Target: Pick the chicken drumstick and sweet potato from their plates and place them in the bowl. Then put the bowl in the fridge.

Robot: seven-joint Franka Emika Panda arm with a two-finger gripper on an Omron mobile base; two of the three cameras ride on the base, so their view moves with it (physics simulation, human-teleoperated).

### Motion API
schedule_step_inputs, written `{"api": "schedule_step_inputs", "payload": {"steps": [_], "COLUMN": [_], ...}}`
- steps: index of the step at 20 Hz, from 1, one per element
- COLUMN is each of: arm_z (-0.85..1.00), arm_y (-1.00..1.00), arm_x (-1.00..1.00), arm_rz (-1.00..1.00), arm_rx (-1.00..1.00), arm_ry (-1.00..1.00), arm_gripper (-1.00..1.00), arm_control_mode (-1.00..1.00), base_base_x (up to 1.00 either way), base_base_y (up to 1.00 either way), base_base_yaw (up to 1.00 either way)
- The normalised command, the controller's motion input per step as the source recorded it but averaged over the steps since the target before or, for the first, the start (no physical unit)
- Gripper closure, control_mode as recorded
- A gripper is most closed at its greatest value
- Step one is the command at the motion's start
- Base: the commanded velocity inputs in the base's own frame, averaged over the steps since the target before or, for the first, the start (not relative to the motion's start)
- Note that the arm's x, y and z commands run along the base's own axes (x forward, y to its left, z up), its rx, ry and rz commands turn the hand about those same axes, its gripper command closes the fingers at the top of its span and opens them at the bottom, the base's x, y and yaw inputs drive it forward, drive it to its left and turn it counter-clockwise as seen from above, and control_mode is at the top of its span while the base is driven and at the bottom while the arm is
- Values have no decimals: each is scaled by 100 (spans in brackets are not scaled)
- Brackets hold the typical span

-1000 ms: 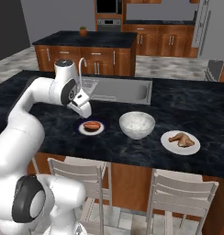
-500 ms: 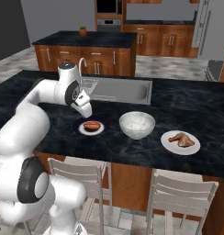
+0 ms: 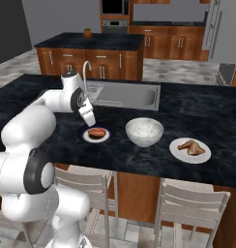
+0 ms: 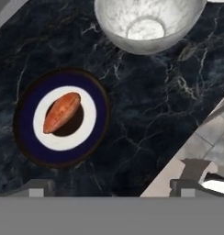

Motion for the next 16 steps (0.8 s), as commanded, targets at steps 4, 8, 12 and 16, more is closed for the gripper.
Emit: {"api": "schedule_step_inputs", "payload": {"steps": [4, 8, 12, 16], "arm_z": [-26, -21, -21, -18], "arm_y": [-1, -3, -4, -2], "arm_x": [28, 23, 19, 22], "arm_rz": [-5, 0, 0, 0], "arm_rx": [0, 0, 0, 0], "arm_ry": [5, 11, 7, 3], "arm_gripper": [-100, -100, -100, -100], "arm_control_mode": [-100, -100, -100, -100], "base_base_x": [0, 0, 0, 0], "base_base_y": [0, 0, 0, 0], "base_base_yaw": [0, 0, 0, 0]}}
